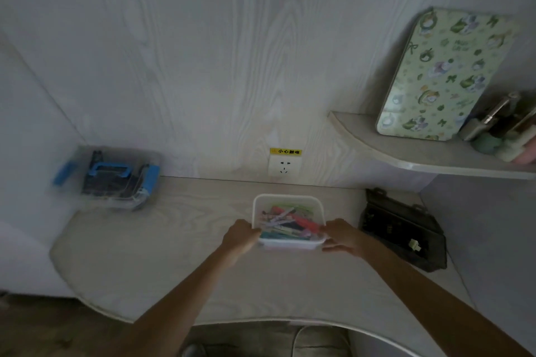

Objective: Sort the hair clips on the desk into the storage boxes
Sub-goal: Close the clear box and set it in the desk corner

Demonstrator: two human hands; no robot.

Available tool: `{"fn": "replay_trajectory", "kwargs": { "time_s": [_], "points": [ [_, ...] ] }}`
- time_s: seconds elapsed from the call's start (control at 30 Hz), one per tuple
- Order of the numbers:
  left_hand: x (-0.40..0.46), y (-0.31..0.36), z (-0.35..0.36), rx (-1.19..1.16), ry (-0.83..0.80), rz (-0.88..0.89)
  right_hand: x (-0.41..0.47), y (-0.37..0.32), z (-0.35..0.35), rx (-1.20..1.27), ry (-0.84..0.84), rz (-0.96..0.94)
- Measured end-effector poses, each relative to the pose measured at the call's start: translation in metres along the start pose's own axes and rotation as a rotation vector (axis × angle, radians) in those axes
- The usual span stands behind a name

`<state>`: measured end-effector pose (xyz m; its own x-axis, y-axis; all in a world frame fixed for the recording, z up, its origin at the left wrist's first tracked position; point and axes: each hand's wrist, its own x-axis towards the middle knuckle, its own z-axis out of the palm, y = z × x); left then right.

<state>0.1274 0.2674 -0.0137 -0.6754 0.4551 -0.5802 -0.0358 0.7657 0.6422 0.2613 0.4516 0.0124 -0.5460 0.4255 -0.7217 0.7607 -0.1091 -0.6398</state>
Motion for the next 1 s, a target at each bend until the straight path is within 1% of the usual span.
{"fn": "replay_trajectory", "kwargs": {
  "time_s": [0.07,0.13,0.2,0.23,0.33,0.4,0.47,0.53,0.6,0.7,0.73,0.8,0.87,1.0],
  "points": [
    [-0.011,-0.007,-0.027,-0.026,0.028,0.002,-0.006,-0.016,0.011,-0.029,-0.041,-0.055],
    [-0.022,-0.016,-0.058,-0.056,0.095,0.007,-0.008,-0.038,0.027,-0.056,-0.09,-0.114],
    [-0.029,-0.027,-0.094,-0.101,0.225,-0.003,-0.007,-0.068,0.051,-0.07,-0.113,-0.181],
    [-0.033,-0.036,-0.117,-0.138,0.323,-0.015,-0.006,-0.087,0.07,-0.074,-0.133,-0.22],
    [-0.052,-0.049,-0.177,-0.21,0.553,0.006,-0.007,-0.135,0.122,-0.023,-0.192,-0.303],
    [-0.057,-0.056,-0.21,-0.166,0.661,0.019,-0.007,-0.163,0.155,0.033,-0.237,-0.348],
    [-0.055,-0.064,-0.241,-0.067,0.764,0.001,-0.006,-0.189,0.185,0.06,-0.261,-0.377],
    [-0.047,-0.076,-0.269,-0.132,0.831,-0.023,-0.001,-0.21,0.219,0.049,-0.262,-0.391],
    [-0.035,-0.087,-0.28,-0.129,0.841,0.017,-0.001,-0.22,0.247,0.033,-0.257,-0.383],
    [-0.017,-0.112,-0.283,0.12,0.78,0.057,0.004,-0.226,0.284,-0.139,-0.222,-0.464],
    [-0.012,-0.122,-0.284,0.194,0.808,0.065,0.006,-0.228,0.295,-0.158,-0.214,-0.471],
    [-0.007,-0.136,-0.29,0.344,0.886,0.142,0.01,-0.232,0.307,-0.102,-0.2,-0.435],
    [-0.006,-0.142,-0.296,0.462,0.883,0.204,0.017,-0.238,0.311,-0.012,-0.154,-0.386],
    [-0.009,-0.139,-0.296,0.517,0.873,0.188,0.023,-0.244,0.3,0.0,-0.228,-0.286]
  ]
}}
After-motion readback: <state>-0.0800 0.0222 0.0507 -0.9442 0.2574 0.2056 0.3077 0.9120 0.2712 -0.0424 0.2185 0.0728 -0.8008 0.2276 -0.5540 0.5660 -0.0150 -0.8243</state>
